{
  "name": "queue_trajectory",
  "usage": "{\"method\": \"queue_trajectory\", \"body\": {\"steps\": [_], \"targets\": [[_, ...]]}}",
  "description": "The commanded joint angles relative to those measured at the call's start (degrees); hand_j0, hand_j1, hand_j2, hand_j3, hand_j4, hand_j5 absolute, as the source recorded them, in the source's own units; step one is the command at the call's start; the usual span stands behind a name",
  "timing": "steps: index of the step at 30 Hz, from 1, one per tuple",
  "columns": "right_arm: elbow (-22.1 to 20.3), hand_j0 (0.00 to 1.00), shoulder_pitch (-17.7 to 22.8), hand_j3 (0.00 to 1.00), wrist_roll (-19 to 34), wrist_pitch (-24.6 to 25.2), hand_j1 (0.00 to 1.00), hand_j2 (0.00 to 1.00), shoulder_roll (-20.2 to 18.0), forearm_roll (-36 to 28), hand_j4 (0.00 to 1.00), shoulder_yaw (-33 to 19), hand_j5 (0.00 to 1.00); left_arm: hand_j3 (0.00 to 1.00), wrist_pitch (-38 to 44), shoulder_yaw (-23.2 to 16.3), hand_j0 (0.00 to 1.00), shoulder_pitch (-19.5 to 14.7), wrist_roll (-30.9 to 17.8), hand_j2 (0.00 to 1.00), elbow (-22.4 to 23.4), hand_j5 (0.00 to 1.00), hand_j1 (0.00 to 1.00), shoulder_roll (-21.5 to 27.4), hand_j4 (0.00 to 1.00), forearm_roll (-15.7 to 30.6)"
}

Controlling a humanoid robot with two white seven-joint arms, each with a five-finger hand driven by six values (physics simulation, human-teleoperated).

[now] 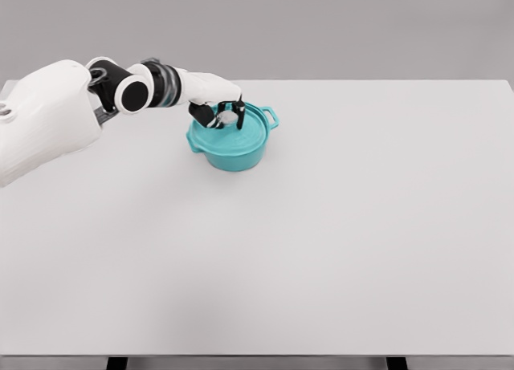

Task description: Cover the pot with left arm

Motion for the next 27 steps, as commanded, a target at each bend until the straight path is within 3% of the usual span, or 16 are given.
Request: {"method": "queue_trajectory", "body": {"steps": [1, 14, 27], "targets": [[0.0, 1.0, 0.0, 1.0, 0.02, -0.01, 1.0, 1.0, -0.01, -0.02, 1.0, 0.01, 1.0, 0.69, -0.19, 0.1, 0.69, 0.0, -0.49, 0.69, 0.03, 0.69, 0.69, -0.36, 0.69, -0.13], [0.0, 1.0, 0.0, 1.0, 0.02, -0.01, 1.0, 1.0, -0.01, -0.02, 1.0, 0.01, 1.0, 0.85, -0.19, 0.45, 0.85, -0.09, -0.31, 0.85, 1.35, 0.85, 0.85, -0.8, 0.85, -0.13], [0.0, 1.0, 0.0, 1.0, 0.02, -0.01, 1.0, 1.0, -0.01, -0.02, 1.0, 0.01, 1.0, 0.85, -0.01, 0.63, 0.85, -0.09, -0.13, 0.85, 3.46, 0.85, 0.85, -1.94, 0.85, -0.22]]}}
